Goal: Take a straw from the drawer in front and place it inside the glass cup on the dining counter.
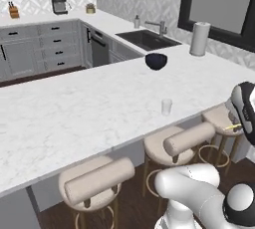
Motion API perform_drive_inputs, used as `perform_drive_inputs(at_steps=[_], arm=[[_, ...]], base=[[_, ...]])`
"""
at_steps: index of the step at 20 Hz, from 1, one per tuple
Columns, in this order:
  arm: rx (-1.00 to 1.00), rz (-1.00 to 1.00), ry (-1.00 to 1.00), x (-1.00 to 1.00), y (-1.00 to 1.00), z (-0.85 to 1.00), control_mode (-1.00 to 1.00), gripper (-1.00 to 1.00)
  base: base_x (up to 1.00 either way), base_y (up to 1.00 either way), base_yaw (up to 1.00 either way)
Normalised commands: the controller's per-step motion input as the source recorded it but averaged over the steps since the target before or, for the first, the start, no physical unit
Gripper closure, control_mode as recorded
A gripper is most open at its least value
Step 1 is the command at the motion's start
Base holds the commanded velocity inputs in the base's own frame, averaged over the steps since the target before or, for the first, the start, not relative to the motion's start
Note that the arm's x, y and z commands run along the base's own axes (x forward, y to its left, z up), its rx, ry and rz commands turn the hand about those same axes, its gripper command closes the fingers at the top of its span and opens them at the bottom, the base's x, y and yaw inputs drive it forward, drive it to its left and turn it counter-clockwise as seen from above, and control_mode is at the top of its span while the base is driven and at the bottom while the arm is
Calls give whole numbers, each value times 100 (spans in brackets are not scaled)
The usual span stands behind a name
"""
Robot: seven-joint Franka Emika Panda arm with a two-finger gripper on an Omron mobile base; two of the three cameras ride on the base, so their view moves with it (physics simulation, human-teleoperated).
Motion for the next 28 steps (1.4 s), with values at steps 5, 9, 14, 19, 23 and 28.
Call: perform_drive_inputs(at_steps=[5, 9, 14, 19, 23, 28], arm=[[0, 0, 0, 0, 0, 0, 100, 100], [0, 0, 0, 0, 0, 0, 100, 100], [0, 0, 0, 0, 0, 0, 100, 100], [0, 0, 0, 0, 0, 0, 100, 100], [2, 3, -2, 11, -5, 1, -100, 100], [7, 8, -14, 21, -7, 49, -100, 100]], base=[[34, -38, 35], [48, -27, 25], [65, -18, 19], [55, -23, 14], [41, -15, 9], [0, 0, 0]])
